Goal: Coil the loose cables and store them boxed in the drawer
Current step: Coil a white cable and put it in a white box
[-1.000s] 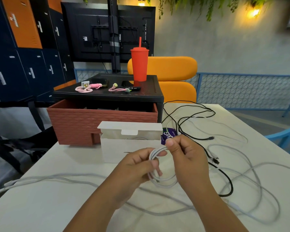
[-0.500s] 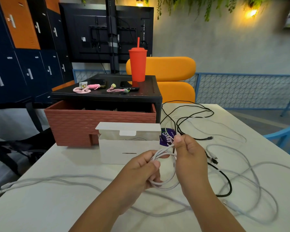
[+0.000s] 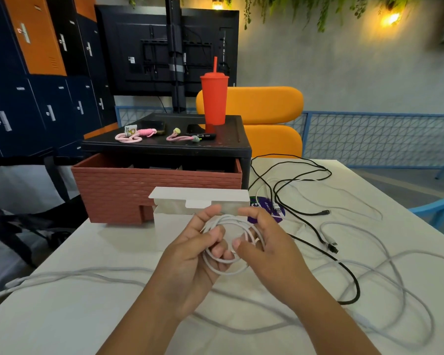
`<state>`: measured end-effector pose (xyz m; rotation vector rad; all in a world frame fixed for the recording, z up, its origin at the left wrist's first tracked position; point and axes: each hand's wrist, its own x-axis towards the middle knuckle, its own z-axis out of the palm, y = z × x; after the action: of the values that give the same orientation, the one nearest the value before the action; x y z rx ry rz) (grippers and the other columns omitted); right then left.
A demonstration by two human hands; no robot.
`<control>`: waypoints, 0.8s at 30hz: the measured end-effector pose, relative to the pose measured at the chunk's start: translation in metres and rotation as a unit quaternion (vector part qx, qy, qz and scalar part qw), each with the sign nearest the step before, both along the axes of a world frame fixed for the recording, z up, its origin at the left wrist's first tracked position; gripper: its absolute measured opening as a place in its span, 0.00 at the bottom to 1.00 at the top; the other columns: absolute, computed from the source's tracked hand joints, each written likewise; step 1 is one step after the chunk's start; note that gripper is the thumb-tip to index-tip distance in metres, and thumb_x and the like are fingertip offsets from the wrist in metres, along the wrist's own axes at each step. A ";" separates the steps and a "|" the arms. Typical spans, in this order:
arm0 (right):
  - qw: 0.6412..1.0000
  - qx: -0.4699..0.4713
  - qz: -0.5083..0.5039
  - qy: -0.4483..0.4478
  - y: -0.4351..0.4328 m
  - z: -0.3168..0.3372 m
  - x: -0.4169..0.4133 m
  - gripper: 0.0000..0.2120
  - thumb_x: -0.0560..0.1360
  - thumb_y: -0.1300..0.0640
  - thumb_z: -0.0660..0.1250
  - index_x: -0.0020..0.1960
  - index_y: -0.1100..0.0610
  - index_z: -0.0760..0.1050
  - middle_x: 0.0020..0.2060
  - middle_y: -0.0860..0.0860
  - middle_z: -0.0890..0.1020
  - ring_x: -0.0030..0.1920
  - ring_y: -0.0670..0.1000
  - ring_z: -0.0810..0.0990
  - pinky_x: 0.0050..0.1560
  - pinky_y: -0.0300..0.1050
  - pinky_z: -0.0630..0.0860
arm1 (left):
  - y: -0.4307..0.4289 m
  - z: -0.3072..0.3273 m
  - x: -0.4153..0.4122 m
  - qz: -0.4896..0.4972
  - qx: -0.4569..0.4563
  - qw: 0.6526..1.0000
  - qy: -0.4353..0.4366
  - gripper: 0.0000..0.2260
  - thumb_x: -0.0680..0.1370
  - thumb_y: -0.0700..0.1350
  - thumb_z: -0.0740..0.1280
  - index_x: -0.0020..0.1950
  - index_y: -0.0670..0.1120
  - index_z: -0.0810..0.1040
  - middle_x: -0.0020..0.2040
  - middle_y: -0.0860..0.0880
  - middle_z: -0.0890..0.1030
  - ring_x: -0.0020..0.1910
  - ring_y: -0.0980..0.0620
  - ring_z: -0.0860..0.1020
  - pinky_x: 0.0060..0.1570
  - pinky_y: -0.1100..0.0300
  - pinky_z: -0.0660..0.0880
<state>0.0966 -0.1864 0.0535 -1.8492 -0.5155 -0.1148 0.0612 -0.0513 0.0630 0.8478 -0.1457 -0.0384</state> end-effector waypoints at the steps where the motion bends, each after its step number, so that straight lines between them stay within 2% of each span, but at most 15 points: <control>1: 1.000 -0.013 -0.007 -0.013 0.001 0.000 -0.001 0.18 0.73 0.61 0.65 0.55 0.40 0.70 0.42 0.45 0.81 0.39 0.42 0.78 0.42 0.35 0.74 | -0.001 -0.002 0.000 -0.010 0.007 1.000 -0.002 0.20 0.66 0.29 0.66 0.54 0.45 0.77 0.30 0.46 0.70 0.24 0.55 0.68 0.27 0.62 0.74; 2: 0.999 -0.020 -0.011 -0.034 0.002 0.000 -0.003 0.19 0.73 0.62 0.63 0.54 0.39 0.69 0.43 0.45 0.81 0.40 0.42 0.77 0.42 0.34 0.74 | -0.001 -0.003 0.001 -0.017 0.014 1.000 -0.004 0.22 0.65 0.28 0.65 0.55 0.45 0.77 0.30 0.47 0.70 0.24 0.55 0.68 0.27 0.63 0.73; 4: 0.996 -0.030 -0.026 -0.084 0.005 -0.002 -0.004 0.19 0.69 0.60 0.59 0.53 0.39 0.70 0.46 0.44 0.79 0.45 0.41 0.76 0.46 0.35 0.73 | -0.004 -0.006 0.002 -0.022 0.019 1.000 -0.007 0.22 0.66 0.31 0.63 0.57 0.46 0.76 0.31 0.47 0.71 0.24 0.56 0.68 0.26 0.63 0.72; 8: 0.983 -0.062 -0.080 -0.152 0.011 -0.006 -0.004 0.19 0.66 0.58 0.56 0.54 0.47 0.74 0.46 0.46 0.76 0.46 0.41 0.72 0.45 0.32 0.70 | -0.005 -0.006 0.002 -0.026 0.041 0.999 -0.019 0.23 0.66 0.33 0.62 0.60 0.46 0.74 0.31 0.49 0.71 0.24 0.56 0.67 0.25 0.64 0.69; 10: 0.974 -0.069 -0.121 -0.178 0.009 -0.006 -0.002 0.11 0.66 0.56 0.58 0.46 0.49 0.74 0.41 0.47 0.74 0.43 0.41 0.71 0.41 0.31 0.68 | -0.005 -0.006 0.001 -0.042 0.051 0.998 -0.024 0.22 0.66 0.32 0.63 0.59 0.46 0.76 0.33 0.47 0.71 0.24 0.56 0.66 0.25 0.64 0.69; 12: 0.967 -0.065 -0.158 -0.189 0.005 -0.004 0.001 0.01 0.64 0.54 0.61 0.36 0.49 0.69 0.34 0.47 0.72 0.39 0.40 0.70 0.37 0.28 0.65 | -0.006 -0.007 0.000 -0.054 0.054 0.997 -0.024 0.22 0.66 0.31 0.62 0.57 0.46 0.77 0.34 0.46 0.72 0.24 0.56 0.65 0.25 0.64 0.68; 14: 0.966 -0.059 -0.168 -0.188 0.003 -0.004 0.002 0.07 0.63 0.55 0.62 0.32 0.46 0.64 0.33 0.45 0.70 0.37 0.38 0.69 0.36 0.27 0.64 | -0.009 -0.008 0.000 -0.056 0.057 0.997 -0.019 0.24 0.64 0.30 0.60 0.56 0.46 0.78 0.35 0.46 0.73 0.24 0.56 0.64 0.24 0.64 0.66; 15: 0.968 -0.054 -0.165 -0.180 0.005 -0.004 0.000 0.06 0.63 0.55 0.61 0.33 0.46 0.65 0.34 0.44 0.70 0.38 0.37 0.69 0.36 0.26 0.64 | -0.010 -0.009 0.000 -0.053 0.059 0.997 -0.014 0.25 0.63 0.29 0.59 0.56 0.46 0.78 0.35 0.46 0.73 0.24 0.56 0.64 0.24 0.65 0.65; 16: 0.972 -0.049 -0.153 -0.170 0.007 -0.004 -0.001 0.05 0.63 0.56 0.61 0.36 0.46 0.68 0.37 0.43 0.70 0.39 0.36 0.69 0.37 0.26 0.65 | -0.011 -0.009 0.000 -0.049 0.062 0.997 -0.009 0.27 0.62 0.29 0.58 0.57 0.47 0.78 0.34 0.46 0.72 0.24 0.56 0.62 0.23 0.65 0.63; 18: 0.978 -0.037 -0.125 -0.165 0.012 -0.006 -0.006 0.17 0.65 0.59 0.59 0.48 0.40 0.73 0.41 0.41 0.69 0.43 0.36 0.70 0.39 0.26 0.67 | -0.012 -0.010 0.000 -0.042 0.071 0.997 0.002 0.28 0.61 0.30 0.57 0.58 0.47 0.78 0.34 0.47 0.71 0.24 0.56 0.60 0.22 0.66 0.60; 19: 0.980 -0.026 -0.113 -0.160 0.014 -0.006 -0.007 0.21 0.66 0.61 0.58 0.50 0.38 0.73 0.42 0.40 0.67 0.44 0.37 0.71 0.39 0.27 0.69 | -0.013 -0.010 0.000 -0.038 0.076 0.996 0.007 0.28 0.61 0.30 0.57 0.57 0.47 0.78 0.34 0.46 0.71 0.24 0.56 0.59 0.21 0.66 0.59; 24: 0.986 0.049 -0.107 -0.116 0.016 -0.002 -0.010 0.16 0.62 0.62 0.55 0.37 0.47 0.78 0.39 0.40 0.68 0.42 0.40 0.74 0.34 0.30 0.72 | -0.019 -0.012 -0.001 -0.034 0.097 0.994 0.023 0.30 0.59 0.30 0.57 0.59 0.47 0.75 0.33 0.46 0.71 0.21 0.57 0.60 0.19 0.67 0.59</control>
<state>0.0864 -0.1700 0.0519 -1.8008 -0.4608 -0.4976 0.0601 -0.0702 0.0509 1.0346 -0.1289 -0.1368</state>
